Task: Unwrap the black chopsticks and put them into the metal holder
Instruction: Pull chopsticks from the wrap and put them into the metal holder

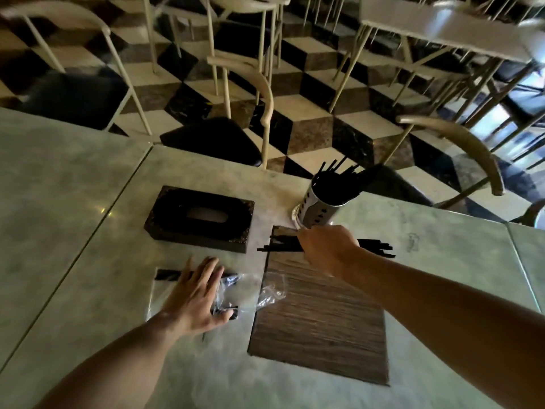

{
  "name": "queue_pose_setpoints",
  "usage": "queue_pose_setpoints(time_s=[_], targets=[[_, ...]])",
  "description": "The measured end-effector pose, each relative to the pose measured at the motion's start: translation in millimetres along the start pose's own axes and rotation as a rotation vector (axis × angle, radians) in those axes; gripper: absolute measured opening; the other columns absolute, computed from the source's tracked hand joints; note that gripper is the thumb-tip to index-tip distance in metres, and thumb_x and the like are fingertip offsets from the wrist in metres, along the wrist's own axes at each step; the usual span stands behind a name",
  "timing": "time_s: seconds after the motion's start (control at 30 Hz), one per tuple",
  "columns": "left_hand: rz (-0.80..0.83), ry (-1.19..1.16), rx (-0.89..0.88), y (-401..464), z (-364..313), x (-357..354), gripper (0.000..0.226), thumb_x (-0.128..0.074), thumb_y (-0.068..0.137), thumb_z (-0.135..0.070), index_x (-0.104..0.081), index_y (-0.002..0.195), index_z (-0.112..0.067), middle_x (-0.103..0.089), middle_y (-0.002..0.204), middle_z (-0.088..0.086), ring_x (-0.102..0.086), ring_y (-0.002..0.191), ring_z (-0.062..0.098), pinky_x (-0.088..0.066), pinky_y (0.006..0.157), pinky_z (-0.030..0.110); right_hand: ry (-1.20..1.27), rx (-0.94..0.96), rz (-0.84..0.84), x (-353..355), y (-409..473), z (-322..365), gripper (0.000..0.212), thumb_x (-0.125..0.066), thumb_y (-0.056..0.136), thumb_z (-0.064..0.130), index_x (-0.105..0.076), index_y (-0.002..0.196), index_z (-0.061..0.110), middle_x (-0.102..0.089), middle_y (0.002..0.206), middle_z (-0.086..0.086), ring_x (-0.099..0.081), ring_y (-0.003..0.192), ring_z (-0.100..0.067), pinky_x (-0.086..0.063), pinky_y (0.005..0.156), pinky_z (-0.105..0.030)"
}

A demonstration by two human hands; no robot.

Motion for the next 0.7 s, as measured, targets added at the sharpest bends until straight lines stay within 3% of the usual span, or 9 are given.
queue_pose_setpoints(time_s=[0.1, 0.27, 0.33, 0.47, 0.6, 0.7], targets=[[-0.129, -0.015, -0.047, 2.2, -9.3, 27.4, 0.090, -0.050, 0.075, -0.071, -0.069, 0.124, 0.002, -0.065, 0.128, 0.025, -0.056, 0.120, 0.040, -0.029, 0.108, 0.056, -0.004, -0.083, -0.041, 26.5, 1.4, -40.4, 0.022, -0.054, 0.091, 0.015, -0.058, 0.112, 0.013, -0.068, 0.091, -0.005, -0.066, 0.077, -0.026, -0.041, 0.053, -0.031], [-0.276, -0.064, -0.095, 36.4, -22.8, 97.0, 0.073, -0.053, 0.080, -0.060, -0.071, 0.117, 0.000, -0.066, 0.121, 0.023, -0.066, 0.106, 0.042, -0.043, 0.105, 0.049, -0.088, -0.222, 0.006, 70.4, 0.0, -111.4, 0.021, -0.054, 0.090, 0.010, -0.059, 0.110, 0.015, -0.066, 0.101, -0.003, -0.065, 0.089, -0.025, -0.040, 0.057, -0.033], [-0.294, -0.106, -0.072, 57.0, -22.8, 132.7, 0.072, -0.052, 0.082, -0.059, -0.069, 0.119, 0.000, -0.065, 0.121, 0.023, -0.064, 0.107, 0.043, -0.052, 0.098, 0.048, -0.136, -0.277, 0.099, 78.9, -0.1, -134.1, 0.021, -0.058, 0.088, 0.009, -0.063, 0.108, 0.016, -0.065, 0.108, -0.003, -0.064, 0.094, -0.025, -0.042, 0.061, -0.033], [-0.405, -0.095, -0.027, 91.6, -17.2, 185.6, 0.077, -0.044, 0.087, -0.062, -0.062, 0.129, 0.000, -0.059, 0.127, 0.022, -0.058, 0.116, 0.043, -0.051, 0.100, 0.051, -0.179, -0.310, 0.195, 83.2, 11.0, -142.3, 0.029, -0.061, 0.088, 0.013, -0.063, 0.117, 0.016, -0.061, 0.120, -0.004, -0.060, 0.108, -0.027, -0.042, 0.070, -0.037], [-0.414, -0.105, -0.039, 122.7, -42.6, 197.4, 0.083, -0.038, 0.087, -0.063, -0.060, 0.132, 0.004, -0.059, 0.130, 0.027, -0.057, 0.120, 0.045, -0.047, 0.104, 0.057, -0.249, -0.319, 0.266, 78.2, 29.3, -146.5, 0.022, -0.058, 0.090, 0.018, -0.064, 0.112, 0.017, -0.060, 0.106, 0.000, -0.058, 0.097, -0.021, -0.037, 0.069, -0.032], [-0.421, -0.095, -0.049, 124.8, -47.9, 185.7, 0.077, -0.047, 0.087, -0.059, -0.060, 0.131, 0.004, -0.058, 0.128, 0.026, -0.057, 0.117, 0.045, -0.046, 0.105, 0.056, -0.326, -0.340, 0.378, 68.0, 44.6, -137.8, 0.023, -0.054, 0.092, 0.025, -0.062, 0.113, 0.017, -0.057, 0.106, -0.002, -0.057, 0.101, -0.021, -0.038, 0.072, -0.031]])
Point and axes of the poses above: each hand's wrist, its own y-axis towards the middle knuckle, its own x-axis out of the back of the hand, z = x × y, the point moved 10 cm from there along y, towards the middle knuckle
